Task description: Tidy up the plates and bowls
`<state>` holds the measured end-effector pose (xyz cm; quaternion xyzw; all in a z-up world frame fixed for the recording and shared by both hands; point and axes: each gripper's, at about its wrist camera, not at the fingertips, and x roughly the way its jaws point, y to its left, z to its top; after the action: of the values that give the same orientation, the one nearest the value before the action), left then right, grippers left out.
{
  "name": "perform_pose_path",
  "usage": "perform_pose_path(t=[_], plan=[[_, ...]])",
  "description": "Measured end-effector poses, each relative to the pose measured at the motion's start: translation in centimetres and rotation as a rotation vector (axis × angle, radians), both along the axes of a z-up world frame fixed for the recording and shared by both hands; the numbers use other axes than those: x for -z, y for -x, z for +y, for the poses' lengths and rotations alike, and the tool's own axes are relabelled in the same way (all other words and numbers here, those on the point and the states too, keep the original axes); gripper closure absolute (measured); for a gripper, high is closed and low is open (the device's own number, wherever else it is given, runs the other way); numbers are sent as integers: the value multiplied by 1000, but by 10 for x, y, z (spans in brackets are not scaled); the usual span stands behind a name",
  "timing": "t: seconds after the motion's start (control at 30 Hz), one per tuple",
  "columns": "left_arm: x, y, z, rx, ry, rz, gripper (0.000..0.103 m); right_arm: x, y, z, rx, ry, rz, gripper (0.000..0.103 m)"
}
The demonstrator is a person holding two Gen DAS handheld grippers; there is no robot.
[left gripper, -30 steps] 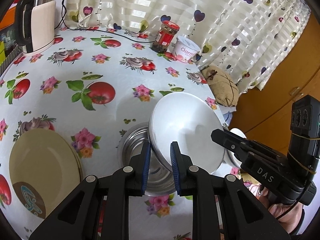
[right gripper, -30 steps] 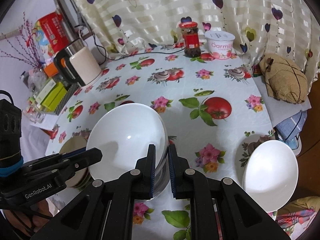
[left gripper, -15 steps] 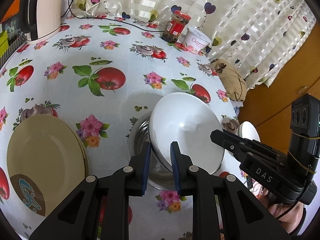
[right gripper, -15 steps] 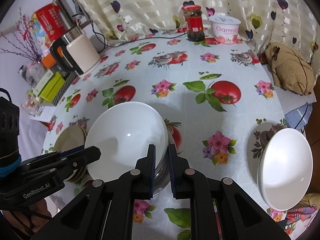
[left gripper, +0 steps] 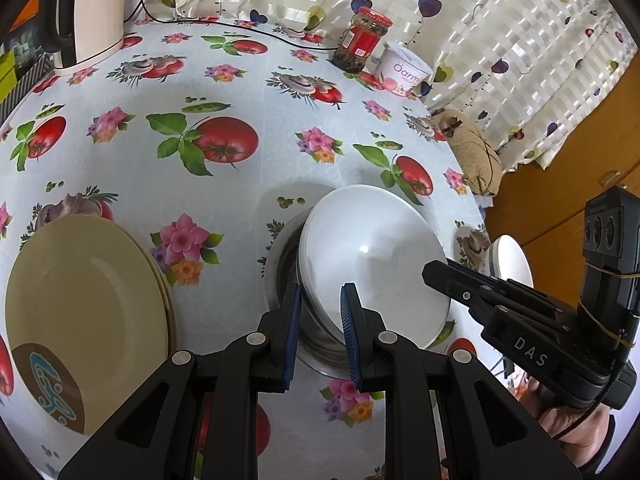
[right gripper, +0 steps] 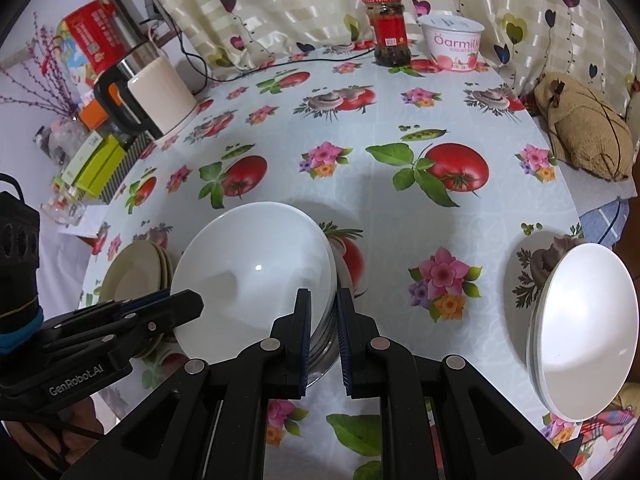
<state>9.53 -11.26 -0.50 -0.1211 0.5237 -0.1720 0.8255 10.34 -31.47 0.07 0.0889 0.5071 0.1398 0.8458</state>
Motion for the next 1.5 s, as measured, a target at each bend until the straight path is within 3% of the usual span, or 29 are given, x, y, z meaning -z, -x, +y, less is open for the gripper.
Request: perform_pose_path(t=[0.8,1.5], plan=[[0,-2,4,-6,3,0,82,-2,1,3,-1,-11,0,87],[-10,1,5,-25,-16,-54,82,-16,8,0,-5,-1,-35,78]])
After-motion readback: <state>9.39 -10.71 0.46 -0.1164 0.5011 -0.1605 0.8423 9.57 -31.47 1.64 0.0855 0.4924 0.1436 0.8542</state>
